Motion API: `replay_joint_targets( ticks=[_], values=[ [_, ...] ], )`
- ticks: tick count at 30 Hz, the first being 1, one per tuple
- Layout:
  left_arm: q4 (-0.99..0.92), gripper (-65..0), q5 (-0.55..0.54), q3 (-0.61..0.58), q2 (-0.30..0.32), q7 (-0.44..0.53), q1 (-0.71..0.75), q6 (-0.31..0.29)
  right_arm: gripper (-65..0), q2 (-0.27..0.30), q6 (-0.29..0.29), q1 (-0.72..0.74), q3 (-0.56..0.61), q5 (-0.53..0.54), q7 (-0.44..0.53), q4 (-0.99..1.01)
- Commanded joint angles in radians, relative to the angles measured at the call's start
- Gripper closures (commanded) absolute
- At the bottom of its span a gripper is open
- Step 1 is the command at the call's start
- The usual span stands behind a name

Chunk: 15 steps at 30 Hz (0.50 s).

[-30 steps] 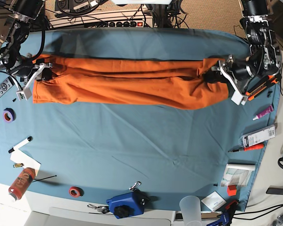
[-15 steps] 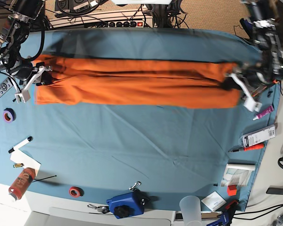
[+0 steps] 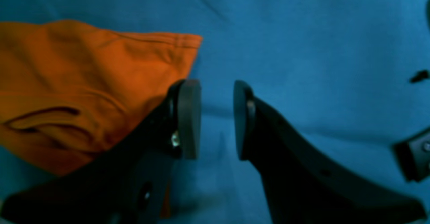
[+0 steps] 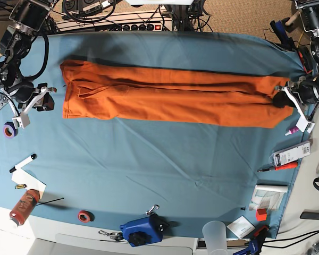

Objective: Layout the t-shirt on the table in an organized manner, then fold the t-shirt properly
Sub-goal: 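Carry the strip end with the left gripper toward the right gripper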

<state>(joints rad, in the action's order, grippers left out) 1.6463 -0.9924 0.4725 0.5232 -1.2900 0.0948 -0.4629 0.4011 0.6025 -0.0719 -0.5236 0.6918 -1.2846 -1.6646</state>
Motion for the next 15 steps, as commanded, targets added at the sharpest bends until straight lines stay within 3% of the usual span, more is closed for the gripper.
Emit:
replay_joint_targets(
  ticks=[1,7,12,15],
  values=[
    [0.037,0.0,-0.055,0.008,0.019,0.006,-0.01,-0.015,-17.3,0.023,0.003,0.014,-0.009,0.006,0.021,-0.018],
    [0.223,0.0,-0.069,0.007,0.018,0.008,0.044,-0.055,-17.3,0.023,0.003,0.014,-0.008,0.006,0.021,-0.018],
    [0.404,0.0,0.049,-0.066,0.016,0.054,0.124,-0.053,-17.3,0.022,0.003,0.014,-0.008,0.002,0.021,-0.018],
    [0.473,0.0,0.176,-0.135,-0.01,0.12,0.129,0.009,-17.3,0.015,0.003,0.014,-0.008,-0.003,0.023,-0.018]
  ],
)
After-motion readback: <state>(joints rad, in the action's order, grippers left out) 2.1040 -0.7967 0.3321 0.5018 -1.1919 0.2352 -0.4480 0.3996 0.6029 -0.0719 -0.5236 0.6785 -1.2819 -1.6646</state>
